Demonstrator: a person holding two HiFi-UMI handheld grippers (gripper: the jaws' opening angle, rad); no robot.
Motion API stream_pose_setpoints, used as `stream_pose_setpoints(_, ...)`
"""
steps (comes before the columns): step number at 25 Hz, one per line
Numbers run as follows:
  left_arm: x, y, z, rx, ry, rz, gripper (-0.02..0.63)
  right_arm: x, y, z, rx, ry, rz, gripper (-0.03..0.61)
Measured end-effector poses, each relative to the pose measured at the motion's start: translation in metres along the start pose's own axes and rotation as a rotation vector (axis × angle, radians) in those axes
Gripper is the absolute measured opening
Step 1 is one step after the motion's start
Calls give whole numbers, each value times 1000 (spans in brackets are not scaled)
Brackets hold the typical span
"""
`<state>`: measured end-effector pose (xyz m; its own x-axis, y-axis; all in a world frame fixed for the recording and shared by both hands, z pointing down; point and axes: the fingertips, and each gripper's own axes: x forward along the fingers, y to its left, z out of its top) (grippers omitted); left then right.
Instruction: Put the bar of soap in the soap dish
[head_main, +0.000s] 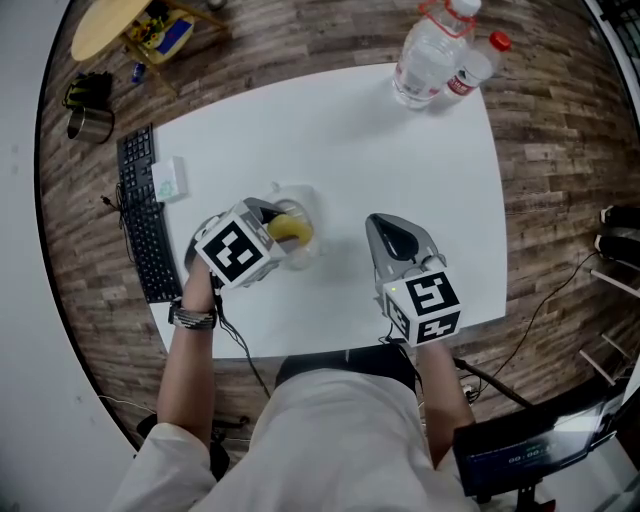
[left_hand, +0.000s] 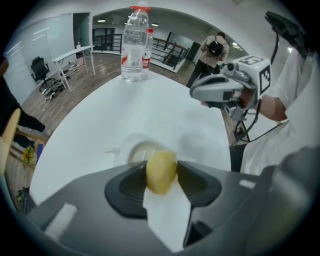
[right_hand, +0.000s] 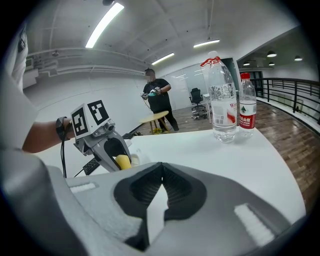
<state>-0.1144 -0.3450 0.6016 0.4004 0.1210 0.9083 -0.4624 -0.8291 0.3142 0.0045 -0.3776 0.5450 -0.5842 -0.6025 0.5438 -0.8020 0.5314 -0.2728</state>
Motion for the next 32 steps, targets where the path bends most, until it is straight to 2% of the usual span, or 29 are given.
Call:
stream_pose_setpoints(9,-4,10,8,12,-44,85,219,-2,-3,-3,0,5,-5,3)
stream_pose_setpoints(23,-13,20,18,16,-90,136,210,1,0,-6,3,19,2,3)
stream_pose_setpoints(32,-17,24,27,-9,-166,173,210,1,1,-10,3,26,7,3)
